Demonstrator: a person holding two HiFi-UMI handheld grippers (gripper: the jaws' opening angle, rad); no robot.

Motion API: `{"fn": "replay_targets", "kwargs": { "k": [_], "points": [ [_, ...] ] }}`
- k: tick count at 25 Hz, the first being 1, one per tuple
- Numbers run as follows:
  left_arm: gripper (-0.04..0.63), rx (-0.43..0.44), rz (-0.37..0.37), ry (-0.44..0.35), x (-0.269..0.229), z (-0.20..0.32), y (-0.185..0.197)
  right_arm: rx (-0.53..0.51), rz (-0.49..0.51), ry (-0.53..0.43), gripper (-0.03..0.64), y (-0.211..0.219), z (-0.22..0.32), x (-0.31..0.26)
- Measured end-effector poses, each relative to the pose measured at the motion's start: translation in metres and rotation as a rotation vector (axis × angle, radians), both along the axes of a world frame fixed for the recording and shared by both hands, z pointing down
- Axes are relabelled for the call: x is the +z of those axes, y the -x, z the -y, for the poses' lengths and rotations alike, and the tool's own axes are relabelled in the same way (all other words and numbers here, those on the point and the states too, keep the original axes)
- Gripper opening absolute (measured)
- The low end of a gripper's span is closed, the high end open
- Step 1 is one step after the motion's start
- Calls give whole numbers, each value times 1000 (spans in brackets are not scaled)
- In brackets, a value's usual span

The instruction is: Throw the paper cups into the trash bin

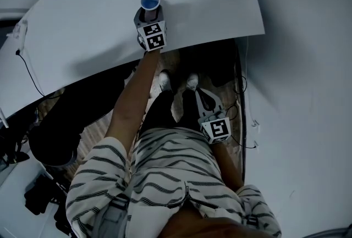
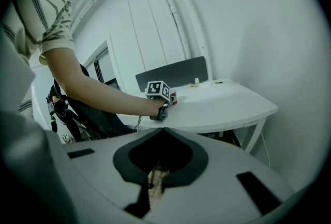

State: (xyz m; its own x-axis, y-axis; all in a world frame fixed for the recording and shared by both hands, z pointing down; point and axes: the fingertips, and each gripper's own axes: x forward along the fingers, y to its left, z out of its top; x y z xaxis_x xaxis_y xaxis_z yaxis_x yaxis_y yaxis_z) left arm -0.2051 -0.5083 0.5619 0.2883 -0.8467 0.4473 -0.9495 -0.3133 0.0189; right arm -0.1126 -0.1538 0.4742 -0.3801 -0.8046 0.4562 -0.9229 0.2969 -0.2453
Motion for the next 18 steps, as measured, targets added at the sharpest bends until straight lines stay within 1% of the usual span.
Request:
{"fn": "replay_targets", "kwargs": {
  "k": [3,10,14,18],
  "points": [
    [252,11,-10,-4,-2,-4,-3,6,-1,-4,9,0,-3,0],
    [252,38,0,-11,-13,-14,-9,37,-7,-26,9,-2,-6,-9],
    [252,61,6,-21,-22,-21,-13,59,-3,-41,9,-2,-10,-12],
    [252,86,-4,-40,-38,-30,-17,83,-20,-63,9,-1,-11,-20]
  ]
}}
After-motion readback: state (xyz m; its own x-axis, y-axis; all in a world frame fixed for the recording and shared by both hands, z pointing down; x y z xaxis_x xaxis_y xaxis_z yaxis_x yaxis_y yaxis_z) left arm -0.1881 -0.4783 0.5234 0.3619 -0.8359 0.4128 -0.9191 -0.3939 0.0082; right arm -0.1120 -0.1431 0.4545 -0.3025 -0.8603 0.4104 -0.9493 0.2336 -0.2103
